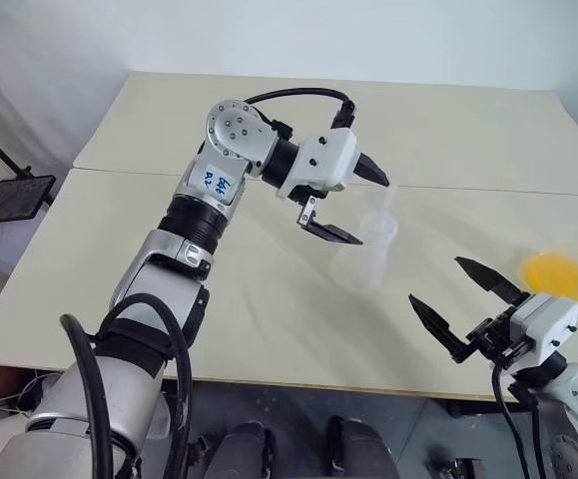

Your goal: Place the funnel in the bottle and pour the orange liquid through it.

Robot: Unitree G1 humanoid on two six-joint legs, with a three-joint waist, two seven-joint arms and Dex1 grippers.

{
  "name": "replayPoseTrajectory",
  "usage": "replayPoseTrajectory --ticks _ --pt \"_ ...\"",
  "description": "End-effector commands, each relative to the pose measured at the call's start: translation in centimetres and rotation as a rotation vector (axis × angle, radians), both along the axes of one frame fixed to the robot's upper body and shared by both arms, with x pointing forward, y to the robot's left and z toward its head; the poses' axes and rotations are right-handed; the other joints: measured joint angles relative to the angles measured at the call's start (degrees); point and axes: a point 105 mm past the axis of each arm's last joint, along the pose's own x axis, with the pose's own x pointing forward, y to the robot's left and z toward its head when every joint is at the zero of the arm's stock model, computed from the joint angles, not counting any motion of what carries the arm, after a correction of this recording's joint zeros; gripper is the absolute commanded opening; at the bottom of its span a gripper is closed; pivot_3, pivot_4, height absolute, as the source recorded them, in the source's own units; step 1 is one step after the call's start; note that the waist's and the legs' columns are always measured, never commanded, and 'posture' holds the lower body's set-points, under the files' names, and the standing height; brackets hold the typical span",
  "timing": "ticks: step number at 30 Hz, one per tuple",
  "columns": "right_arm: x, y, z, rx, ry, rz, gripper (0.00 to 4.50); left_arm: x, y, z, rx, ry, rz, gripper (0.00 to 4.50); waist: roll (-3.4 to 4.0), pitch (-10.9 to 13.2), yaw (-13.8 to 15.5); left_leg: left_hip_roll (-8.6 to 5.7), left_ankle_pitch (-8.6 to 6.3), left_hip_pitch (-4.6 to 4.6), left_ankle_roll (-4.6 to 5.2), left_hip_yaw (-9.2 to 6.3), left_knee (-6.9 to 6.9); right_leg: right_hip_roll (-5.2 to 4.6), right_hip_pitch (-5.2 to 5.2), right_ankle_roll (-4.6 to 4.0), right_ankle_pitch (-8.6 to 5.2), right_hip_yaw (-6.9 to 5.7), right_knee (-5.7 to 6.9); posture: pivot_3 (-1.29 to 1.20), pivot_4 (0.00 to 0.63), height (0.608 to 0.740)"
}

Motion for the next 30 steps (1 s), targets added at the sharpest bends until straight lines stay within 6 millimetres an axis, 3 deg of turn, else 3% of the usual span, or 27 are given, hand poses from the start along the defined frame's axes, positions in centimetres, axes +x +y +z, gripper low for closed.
replayPoseTrajectory --ticks 1,7,11,20,23,27,30 --pt "-0.8 -0.2 1.4 -0.008 -0.073 -0.029 4.5 -0.9 -0.6 1.0 -0.062 0.011 -0.062 4.48 0.0 0.0 0.07 0.0 0.0 0.0 0.0 0.0 0.0 0.0 0.0 0.0 0.0 0.0 0.0 0.0 0.15 0.74" --pt "-1.7 -1.6 1.5 0.033 -0.09 -0.128 4.5 -1.5 0.3 0.8 -0.134 0.128 -0.098 4.48 0.01 0.0 -0.1 0.01 0.0 0.02 0.0 0.0 -0.01 0.01 0.0 0.0 0.0 0.01 0.03 0.0 0.15 0.74" --pt "-3.0 -3.4 1.8 0.086 -0.126 -0.261 4.5 -0.7 3.1 0.5 -0.236 0.281 -0.021 4.48 0.04 -0.02 -0.17 0.03 0.0 0.05 0.0 -0.01 -0.01 0.01 -0.01 0.0 0.0 0.04 0.07 0.0 0.15 0.74" --pt "-8.0 -9.9 0.9 0.214 -0.198 -0.677 4.5 2.5 11.8 -0.8 -0.512 0.389 0.322 4.48 0.08 -0.05 -0.08 0.02 0.0 0.1 0.0 -0.06 -0.01 0.01 0.01 0.0 0.0 0.16 0.11 0.0 0.15 0.74" --pt "-10.5 -12.6 -0.8 0.255 -0.215 -0.88 4.5 2.3 15.9 -3.0 -0.518 0.452 0.464 4.48 0.16 -0.1 -0.35 0.01 -0.01 0.18 -0.02 -0.1 -0.09 0.01 0.02 0.0 0.0 0.27 0.12 0.0 0.15 0.74" --pt "-12.1 -14.5 -2.8 0.266 -0.207 -1.019 4.5 1.2 17.2 -4.4 -0.509 0.519 0.514 4.48 0.2 -0.09 -0.59 0.03 -0.04 0.25 -0.07 -0.11 -0.18 0.02 -0.05 -0.06 -0.03 0.4 0.26 0.0 0.15 0.74" --pt "-12.3 -14.8 -3.4 0.291 -0.191 -1.034 4.5 0.2 17.2 -5.3 -0.494 0.559 0.516 4.48 0.2 -0.09 -0.3 0.02 -0.04 0.21 -0.07 -0.21 -0.05 -0.04 0.03 -0.06 -0.03 0.59 0.24 0.0 0.15 0.74"
